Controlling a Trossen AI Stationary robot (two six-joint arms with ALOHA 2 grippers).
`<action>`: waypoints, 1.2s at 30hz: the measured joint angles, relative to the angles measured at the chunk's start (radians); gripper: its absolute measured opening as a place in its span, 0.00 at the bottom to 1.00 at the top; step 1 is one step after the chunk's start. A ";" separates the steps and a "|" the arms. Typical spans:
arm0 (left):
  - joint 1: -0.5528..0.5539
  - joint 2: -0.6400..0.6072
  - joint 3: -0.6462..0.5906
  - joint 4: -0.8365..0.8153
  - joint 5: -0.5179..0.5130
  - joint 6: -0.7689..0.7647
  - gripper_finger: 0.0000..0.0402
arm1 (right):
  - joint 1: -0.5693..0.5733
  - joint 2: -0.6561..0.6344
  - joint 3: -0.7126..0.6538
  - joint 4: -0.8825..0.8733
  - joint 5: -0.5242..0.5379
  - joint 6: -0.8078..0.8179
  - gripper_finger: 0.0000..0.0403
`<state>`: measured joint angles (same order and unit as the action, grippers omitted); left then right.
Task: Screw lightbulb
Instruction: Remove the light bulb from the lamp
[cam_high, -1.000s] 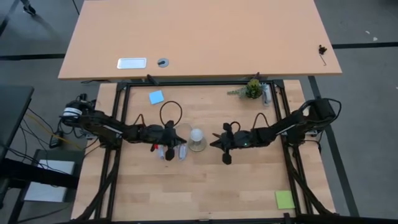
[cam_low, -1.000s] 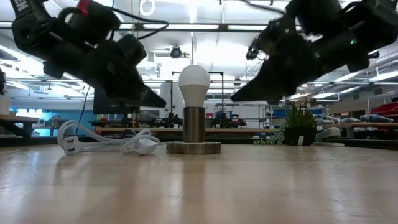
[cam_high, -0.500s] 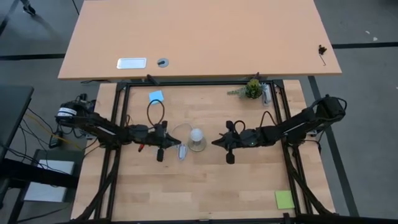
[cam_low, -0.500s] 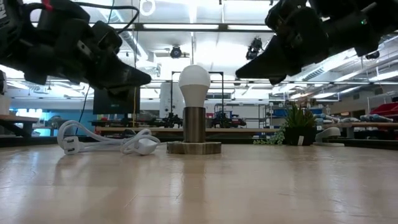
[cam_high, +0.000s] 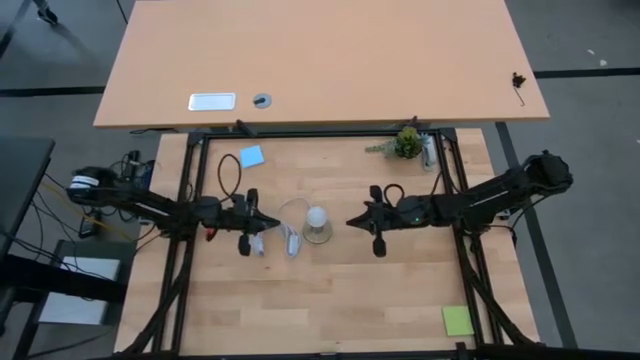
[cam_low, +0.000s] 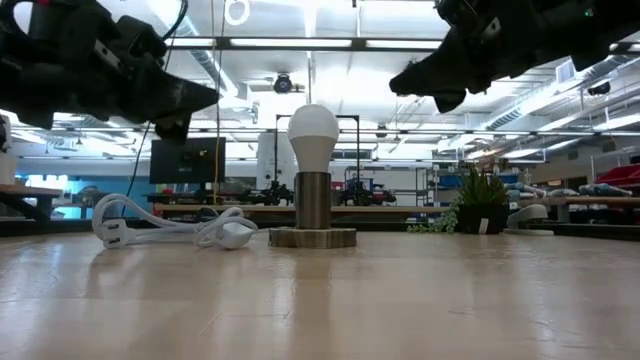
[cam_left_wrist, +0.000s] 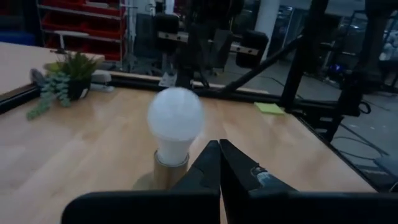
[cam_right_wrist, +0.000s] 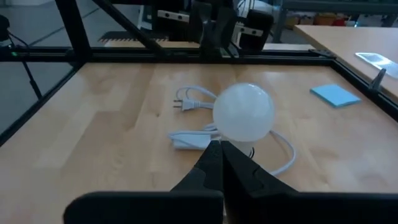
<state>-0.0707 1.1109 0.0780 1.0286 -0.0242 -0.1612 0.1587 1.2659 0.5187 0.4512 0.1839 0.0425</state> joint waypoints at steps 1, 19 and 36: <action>0.006 -0.018 -0.008 -0.017 -0.001 0.000 0.00 | -0.008 0.002 0.000 0.002 -0.003 -0.005 0.00; 0.079 -0.146 -0.018 0.036 0.008 -0.032 0.00 | -0.159 0.007 0.000 0.060 -0.065 0.070 0.00; 0.021 -0.242 -0.005 -0.167 0.074 0.132 0.00 | 0.004 -0.023 0.000 0.092 -0.047 -0.087 0.01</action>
<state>-0.0495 0.8687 0.0727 0.8612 0.0495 -0.0288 0.1624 1.2432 0.5186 0.5432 0.1374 -0.0450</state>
